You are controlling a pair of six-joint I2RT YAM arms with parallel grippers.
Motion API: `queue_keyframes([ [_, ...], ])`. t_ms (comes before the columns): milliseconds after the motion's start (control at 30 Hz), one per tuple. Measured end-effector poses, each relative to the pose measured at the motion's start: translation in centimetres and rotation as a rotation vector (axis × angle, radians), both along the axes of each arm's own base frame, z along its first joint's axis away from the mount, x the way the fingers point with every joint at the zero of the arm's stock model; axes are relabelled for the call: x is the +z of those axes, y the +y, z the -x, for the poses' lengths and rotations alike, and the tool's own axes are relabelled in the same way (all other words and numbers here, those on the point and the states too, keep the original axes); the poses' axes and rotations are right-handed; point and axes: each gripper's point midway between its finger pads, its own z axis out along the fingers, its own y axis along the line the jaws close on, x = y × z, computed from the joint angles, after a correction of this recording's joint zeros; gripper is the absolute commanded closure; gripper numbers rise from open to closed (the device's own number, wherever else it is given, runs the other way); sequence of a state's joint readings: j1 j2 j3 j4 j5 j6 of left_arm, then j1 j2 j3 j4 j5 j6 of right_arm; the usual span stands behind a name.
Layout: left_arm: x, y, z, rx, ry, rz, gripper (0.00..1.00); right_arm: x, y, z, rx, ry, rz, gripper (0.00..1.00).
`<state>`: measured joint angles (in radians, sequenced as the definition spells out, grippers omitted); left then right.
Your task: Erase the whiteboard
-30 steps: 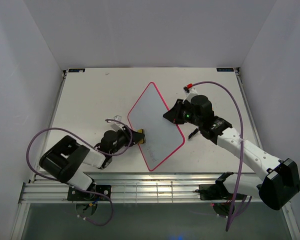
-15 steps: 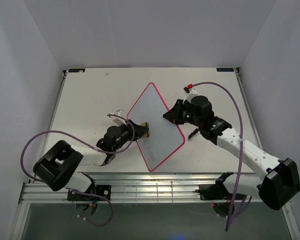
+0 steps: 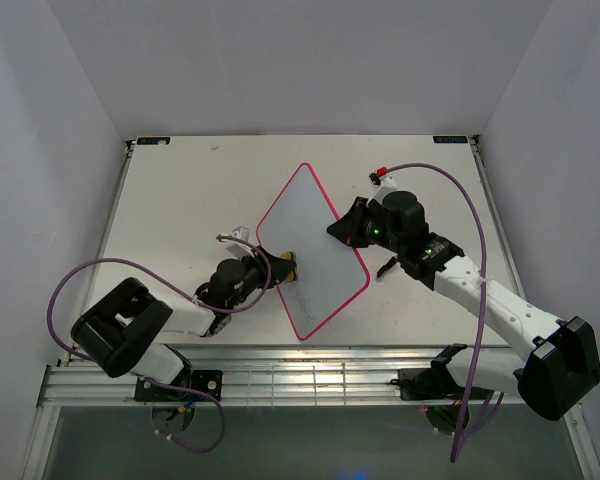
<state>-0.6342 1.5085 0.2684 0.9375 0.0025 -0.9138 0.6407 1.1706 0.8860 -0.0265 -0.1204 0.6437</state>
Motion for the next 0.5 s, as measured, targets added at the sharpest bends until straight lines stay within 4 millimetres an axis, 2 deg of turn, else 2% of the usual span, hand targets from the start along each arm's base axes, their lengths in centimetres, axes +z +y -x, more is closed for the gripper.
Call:
queue_keyframes([
  [167, 4.7, -4.2, 3.6, -0.144, -0.109, 0.053, 1.0, 0.0, 0.0, 0.0, 0.0, 0.001, 0.0, 0.92],
  [267, 6.8, -5.7, 4.7, -0.193, -0.156, 0.085, 1.0, -0.1, 0.2, 0.2, 0.013, 0.007, -0.001, 0.92],
  [400, 6.4, -5.4, 4.1, -0.155, -0.156, 0.074, 1.0, -0.2, 0.2, 0.2, 0.013, 0.009, 0.0, 0.92],
  [500, 4.4, -3.8, 2.9, -0.089, -0.121, 0.06, 1.0, -0.2, 0.1, 0.1, 0.009, 0.008, 0.0, 0.92],
])
